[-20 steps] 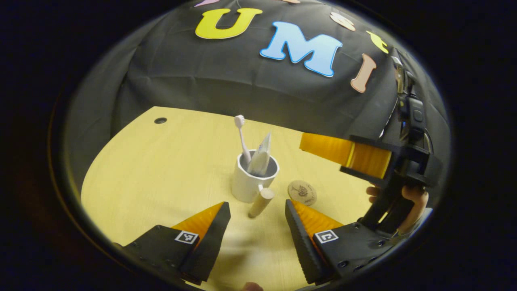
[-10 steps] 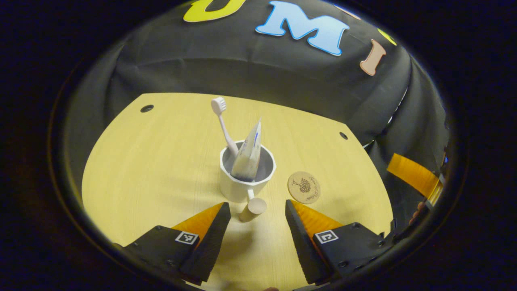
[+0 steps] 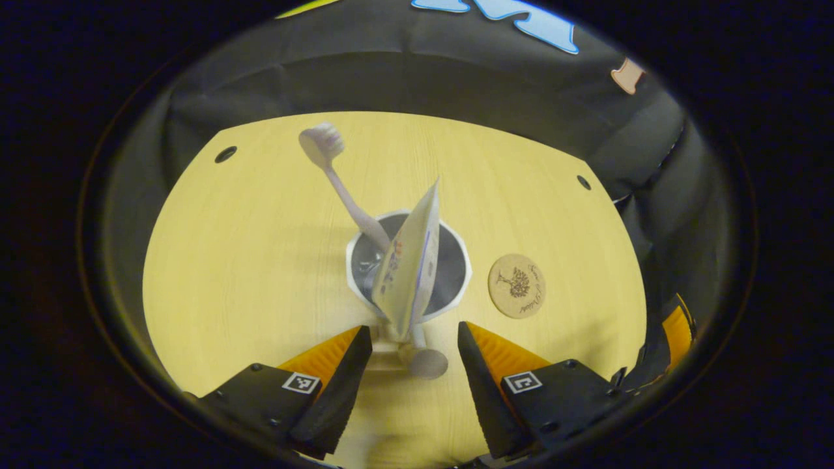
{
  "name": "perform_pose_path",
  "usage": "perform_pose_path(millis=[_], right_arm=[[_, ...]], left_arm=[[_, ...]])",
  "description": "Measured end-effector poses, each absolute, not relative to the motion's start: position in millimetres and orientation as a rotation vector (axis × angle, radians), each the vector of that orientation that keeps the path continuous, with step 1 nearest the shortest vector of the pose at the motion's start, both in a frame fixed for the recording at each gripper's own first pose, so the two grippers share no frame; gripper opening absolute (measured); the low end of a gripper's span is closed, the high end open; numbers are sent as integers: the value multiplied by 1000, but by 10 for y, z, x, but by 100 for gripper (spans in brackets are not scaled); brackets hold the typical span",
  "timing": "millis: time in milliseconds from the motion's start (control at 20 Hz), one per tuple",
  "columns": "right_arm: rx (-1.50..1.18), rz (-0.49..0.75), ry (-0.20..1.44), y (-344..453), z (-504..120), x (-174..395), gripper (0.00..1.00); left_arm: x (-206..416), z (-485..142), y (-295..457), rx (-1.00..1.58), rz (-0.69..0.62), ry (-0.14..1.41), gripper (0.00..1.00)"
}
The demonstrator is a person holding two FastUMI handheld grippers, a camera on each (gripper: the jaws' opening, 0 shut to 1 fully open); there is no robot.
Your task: Put the toothbrush and toothpaste on the desktop into the cup, then pick up the cup and place it on the coaster on the desktop.
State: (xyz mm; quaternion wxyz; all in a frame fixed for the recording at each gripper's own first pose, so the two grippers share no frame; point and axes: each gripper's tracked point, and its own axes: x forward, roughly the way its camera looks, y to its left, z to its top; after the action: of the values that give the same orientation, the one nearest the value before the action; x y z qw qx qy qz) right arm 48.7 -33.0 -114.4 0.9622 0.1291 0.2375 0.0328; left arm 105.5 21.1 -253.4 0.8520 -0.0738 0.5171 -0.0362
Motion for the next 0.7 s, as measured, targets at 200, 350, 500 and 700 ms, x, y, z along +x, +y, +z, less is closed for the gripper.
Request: perform_pose_path(millis=[200, 350, 500, 700], right_arm=[[264, 79, 493, -269, -1161, 474, 87], [251, 77, 508, -273, -1194, 458, 87], [253, 73, 516, -289, -1198, 470, 87], [260, 75, 517, -285, -1177, 481, 87]], left_arm=[[1141, -2673, 229, -141, -50, 1154, 71], [1147, -2756, 198, -144, -33, 1181, 42], [1150, -2787, 221, -83, -36, 1191, 36], [1155, -2757, 219, -37, -53, 1179, 34]])
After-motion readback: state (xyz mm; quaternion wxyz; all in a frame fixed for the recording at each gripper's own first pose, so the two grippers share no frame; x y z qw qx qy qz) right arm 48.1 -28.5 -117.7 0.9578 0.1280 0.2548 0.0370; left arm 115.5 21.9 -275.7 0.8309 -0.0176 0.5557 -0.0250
